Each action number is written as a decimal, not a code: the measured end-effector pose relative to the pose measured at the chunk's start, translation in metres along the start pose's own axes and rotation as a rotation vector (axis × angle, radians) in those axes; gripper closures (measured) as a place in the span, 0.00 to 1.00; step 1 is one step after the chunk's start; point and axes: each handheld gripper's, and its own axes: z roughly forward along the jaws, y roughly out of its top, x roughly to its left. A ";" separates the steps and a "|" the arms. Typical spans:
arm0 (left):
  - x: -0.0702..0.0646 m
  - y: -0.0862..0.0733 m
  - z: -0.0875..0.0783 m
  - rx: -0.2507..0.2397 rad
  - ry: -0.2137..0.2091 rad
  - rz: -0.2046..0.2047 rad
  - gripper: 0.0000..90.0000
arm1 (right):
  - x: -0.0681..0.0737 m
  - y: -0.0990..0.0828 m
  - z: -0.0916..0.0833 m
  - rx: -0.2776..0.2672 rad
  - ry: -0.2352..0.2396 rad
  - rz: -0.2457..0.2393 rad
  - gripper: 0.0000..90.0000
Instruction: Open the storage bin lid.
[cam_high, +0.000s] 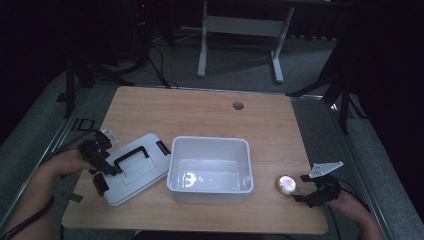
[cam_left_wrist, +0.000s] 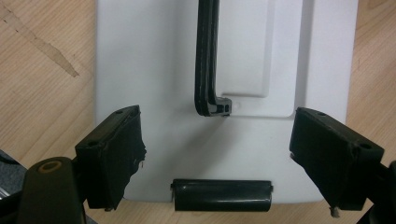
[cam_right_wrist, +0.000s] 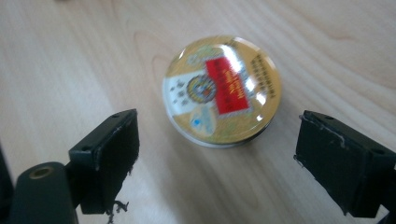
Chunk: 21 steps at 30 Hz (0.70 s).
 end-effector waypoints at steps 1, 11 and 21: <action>0.000 0.000 0.000 0.002 0.000 -0.001 0.19 | 0.001 0.002 0.000 0.028 0.006 -0.013 0.15; 0.000 0.000 -0.003 0.020 -0.002 0.007 0.19 | 0.011 0.025 -0.001 0.338 0.022 -0.079 0.14; -0.002 0.000 -0.005 0.019 -0.008 0.006 0.19 | 0.019 0.045 -0.001 0.596 -0.031 -0.150 0.12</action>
